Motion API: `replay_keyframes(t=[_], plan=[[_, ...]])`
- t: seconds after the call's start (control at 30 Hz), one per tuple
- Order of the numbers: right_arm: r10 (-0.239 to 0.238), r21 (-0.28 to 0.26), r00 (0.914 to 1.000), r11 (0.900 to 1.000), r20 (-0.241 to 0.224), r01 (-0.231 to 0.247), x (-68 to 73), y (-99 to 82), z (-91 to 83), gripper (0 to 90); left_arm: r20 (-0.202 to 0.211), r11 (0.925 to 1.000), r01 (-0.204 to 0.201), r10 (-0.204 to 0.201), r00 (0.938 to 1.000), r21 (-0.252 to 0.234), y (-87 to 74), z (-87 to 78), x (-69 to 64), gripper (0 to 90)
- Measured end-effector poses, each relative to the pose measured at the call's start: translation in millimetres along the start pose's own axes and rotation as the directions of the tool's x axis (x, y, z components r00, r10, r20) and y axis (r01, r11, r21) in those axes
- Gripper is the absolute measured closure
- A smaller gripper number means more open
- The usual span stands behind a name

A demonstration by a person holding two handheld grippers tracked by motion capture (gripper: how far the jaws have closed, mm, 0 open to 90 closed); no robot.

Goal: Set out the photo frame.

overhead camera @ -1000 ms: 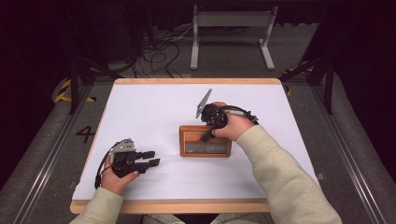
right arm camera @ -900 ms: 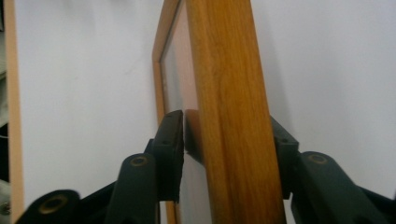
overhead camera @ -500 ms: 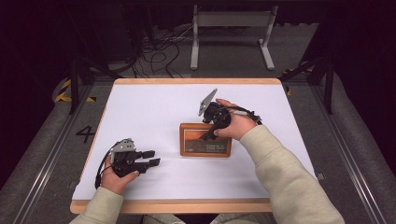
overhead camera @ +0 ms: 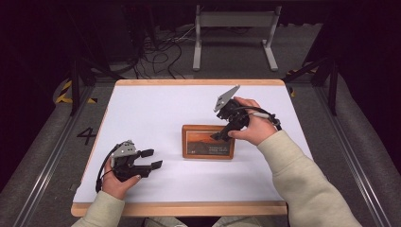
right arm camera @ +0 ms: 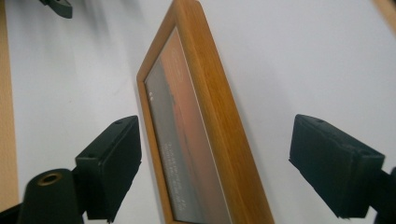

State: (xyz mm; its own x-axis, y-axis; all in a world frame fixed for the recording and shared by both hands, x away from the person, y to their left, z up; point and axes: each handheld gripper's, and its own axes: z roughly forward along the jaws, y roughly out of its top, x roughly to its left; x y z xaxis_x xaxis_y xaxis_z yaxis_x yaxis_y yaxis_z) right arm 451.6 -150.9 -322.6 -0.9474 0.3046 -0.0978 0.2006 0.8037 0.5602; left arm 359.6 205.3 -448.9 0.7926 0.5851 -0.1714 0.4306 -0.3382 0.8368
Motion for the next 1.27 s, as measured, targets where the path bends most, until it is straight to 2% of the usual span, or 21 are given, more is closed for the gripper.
replay_keyframes(t=[0.17,0.27,0.37,0.47,0.57,0.6,0.63,0.77,0.8,0.83,0.93,0.97,1.03,1.07,1.13,1.27], plan=[[0.018,-0.021,0.9994,0.9996,0.030,-0.017,4.7,-13.3,-21.3,11.4,-0.008,0.9999,-0.003,0.003,1.0000,0.010,-0.5,-1.7,0.4,37.1],[0.069,-0.059,0.9954,0.9961,0.067,-0.065,7.6,-33.5,-37.7,8.7,-0.021,1.0000,0.004,-0.004,0.9998,0.000,-1.9,-5.8,1.0,35.5],[0.106,-0.085,0.9913,0.9914,0.078,-0.099,9.7,-46.5,-43.6,8.7,-0.025,0.9999,0.011,-0.011,0.9996,-0.005,-2.8,-8.1,1.0,34.8],[0.181,-0.137,0.9773,0.9767,0.110,-0.165,15.9,-77.6,-50.3,8.7,-0.036,0.9998,0.015,-0.015,0.9992,-0.014,-4.1,-11.5,1.5,34.4],[0.243,-0.169,0.9597,0.9611,0.141,-0.218,22.9,-105.6,-50.8,8.8,-0.038,0.9996,0.021,-0.022,0.9991,-0.021,-4.3,-13.7,2.9,34.5],[0.261,-0.184,0.9536,0.9552,0.151,-0.232,25.1,-114.9,-50.6,8.8,-0.039,0.9993,0.032,-0.033,0.9987,-0.022,-4.4,-13.9,2.4,34.5],[0.283,-0.201,0.9464,0.9471,0.156,-0.250,27.2,-124.1,-50.4,8.8,-0.048,0.9995,0.021,-0.022,0.9986,-0.026,-4.0,-13.8,3.3,34.5],[0.382,-0.280,0.9086,0.9026,0.169,-0.327,33.9,-159.2,-47.5,7.6,-0.059,0.9994,0.020,-0.022,0.9980,-0.029,-3.4,-12.8,3.2,34.5],[0.403,-0.306,0.8975,0.8898,0.179,-0.339,35.4,-167.5,-46.8,6.5,-0.064,0.9993,0.018,-0.020,0.9978,-0.031,-3.4,-12.7,3.4,34.5],[0.432,-0.340,0.8820,0.8711,0.188,-0.354,36.9,-177.4,-45.5,5.0,-0.067,0.9993,0.016,-0.018,0.9976,-0.032,-3.4,-12.6,3.6,34.4],[0.486,-0.392,0.8515,0.8349,0.196,-0.387,40.3,-197.3,-38.7,4.8,-0.080,0.9991,0.017,-0.020,0.9966,-0.040,-3.8,-12.5,5.0,34.4],[0.497,-0.384,0.8453,0.8321,0.196,-0.401,40.7,-203.3,-34.7,4.8,-0.086,0.9989,0.018,-0.021,0.9961,-0.044,-3.8,-12.3,5.6,34.3],[0.496,-0.337,0.8437,0.8450,0.204,-0.416,39.9,-213.4,-28.1,4.9,-0.088,0.9987,0.022,-0.026,0.9958,-0.045,-4.1,-12.2,5.8,33.9],[0.503,-0.338,0.8374,0.8427,0.214,-0.419,39.8,-217.0,-26.6,4.5,-0.093,0.9988,0.018,-0.022,0.9954,-0.047,-4.1,-12.1,6.4,33.7],[0.510,-0.334,0.8312,0.8406,0.222,-0.426,39.3,-220.9,-24.6,4.1,-0.102,0.9986,0.019,-0.024,0.9945,-0.048,-4.2,-11.5,7.0,32.7],[0.501,-0.351,0.8364,0.8416,0.222,-0.411,40.2,-221.1,-23.1,4.0,-0.131,0.9988,0.021,-0.027,0.9910,-0.045,-4.0,-9.4,7.8,28.7]])
